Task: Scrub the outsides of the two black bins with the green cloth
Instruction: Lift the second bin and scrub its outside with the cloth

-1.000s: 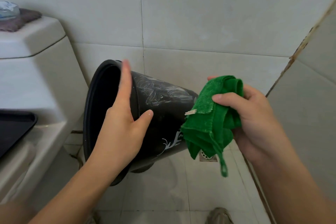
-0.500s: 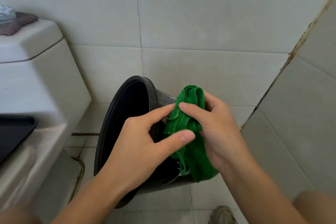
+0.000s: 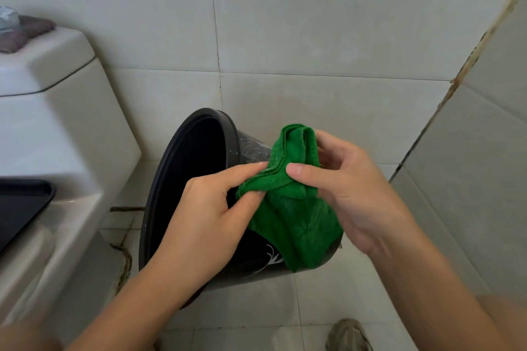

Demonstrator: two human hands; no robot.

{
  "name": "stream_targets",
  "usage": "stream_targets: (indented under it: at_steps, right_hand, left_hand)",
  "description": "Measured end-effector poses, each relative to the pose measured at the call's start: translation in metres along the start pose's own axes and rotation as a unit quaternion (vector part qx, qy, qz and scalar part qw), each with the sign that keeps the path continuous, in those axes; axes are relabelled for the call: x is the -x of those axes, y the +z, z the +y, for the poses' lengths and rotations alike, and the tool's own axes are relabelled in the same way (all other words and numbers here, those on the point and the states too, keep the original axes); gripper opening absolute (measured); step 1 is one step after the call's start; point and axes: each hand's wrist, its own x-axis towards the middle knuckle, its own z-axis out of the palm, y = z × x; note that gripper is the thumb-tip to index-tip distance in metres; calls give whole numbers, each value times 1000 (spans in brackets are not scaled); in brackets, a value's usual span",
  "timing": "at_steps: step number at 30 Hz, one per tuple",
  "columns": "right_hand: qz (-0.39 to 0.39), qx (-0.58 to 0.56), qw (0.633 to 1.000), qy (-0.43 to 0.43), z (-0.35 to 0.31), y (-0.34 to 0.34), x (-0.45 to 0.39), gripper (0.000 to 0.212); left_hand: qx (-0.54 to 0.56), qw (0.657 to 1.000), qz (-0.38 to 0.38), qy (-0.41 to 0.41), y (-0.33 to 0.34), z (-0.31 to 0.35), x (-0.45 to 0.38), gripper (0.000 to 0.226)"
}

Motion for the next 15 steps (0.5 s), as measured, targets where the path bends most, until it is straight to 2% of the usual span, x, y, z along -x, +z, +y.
stream_targets:
  at_steps: [8, 11, 13, 15]
  right_hand:
    - [-74, 79, 994, 11, -6, -13, 2, 59]
    - [-46, 175, 984, 1, -18, -22, 4, 60]
    - [4, 274, 961, -32, -28, -33, 6, 54]
    - [37, 397, 914, -78, -37, -44, 8, 48]
  left_hand:
    - [13, 999, 28, -13, -2, -5, -1, 25]
    - [10, 999, 35, -21, -9, -7, -3, 35]
    - [10, 999, 35, -18, -15, -6, -4, 39]
    - [6, 999, 33, -8, -19, -4, -5, 36]
